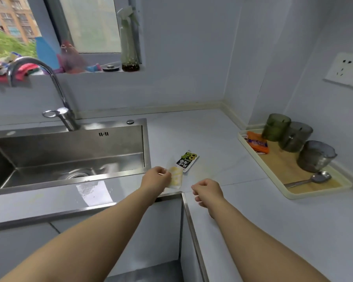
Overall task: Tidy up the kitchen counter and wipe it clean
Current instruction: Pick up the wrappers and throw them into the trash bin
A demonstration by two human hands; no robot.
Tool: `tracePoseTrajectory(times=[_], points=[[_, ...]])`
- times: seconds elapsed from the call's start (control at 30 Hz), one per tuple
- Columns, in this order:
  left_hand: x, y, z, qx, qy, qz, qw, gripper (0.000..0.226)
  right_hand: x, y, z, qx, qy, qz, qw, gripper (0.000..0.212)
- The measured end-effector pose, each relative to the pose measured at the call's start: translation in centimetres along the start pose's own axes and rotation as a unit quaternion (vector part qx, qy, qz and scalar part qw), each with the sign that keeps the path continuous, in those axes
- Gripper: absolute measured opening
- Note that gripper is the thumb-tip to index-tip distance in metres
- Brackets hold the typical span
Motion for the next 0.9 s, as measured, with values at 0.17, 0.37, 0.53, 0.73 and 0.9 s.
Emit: tracePoseTrajectory(times=[0.17,0.37,0.53,0.73,0.9], points=[[-1.4,3.5,0.6,0.014,0.016,0.021,1.0,0.008,0.8,2.2,-0.4,-0.037,-0.034,-0.007,0.999,0.019],[-1.5,8.7,-1.8,0.025,0.029,0.007,0.999,0.018,2.8,6.4,1.9,-0.055,-0.194,-0.027,0.979,0.006],[-1.3,13.1,-4.4,0.03,0.036,-0.012,0.999,0.019,4.9,10.0,5.1,-0.06,-0.447,-0.033,0.892,0.033],[-0.7,16.8,-5.4,0.06,0.021,-0.027,0.998,0.016,5.6,13.0,6.7,-0.023,-0.589,-0.024,0.808,0.038],[-1.0,18.3,-5.5,0.069,-0.018,-0.036,0.997,0.018,7.1,14.4,6.7,-0.064,-0.56,-0.03,0.826,0.029]])
Point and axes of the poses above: each hand's wrist, its own y-axis towards the middle knuckle, its own z-axis out of the palm, x = y × z, the point moved 1 cm from there along y, towards the middle knuckle, and after that the axes turned 7 degrees about x, right-handed, at the moved point
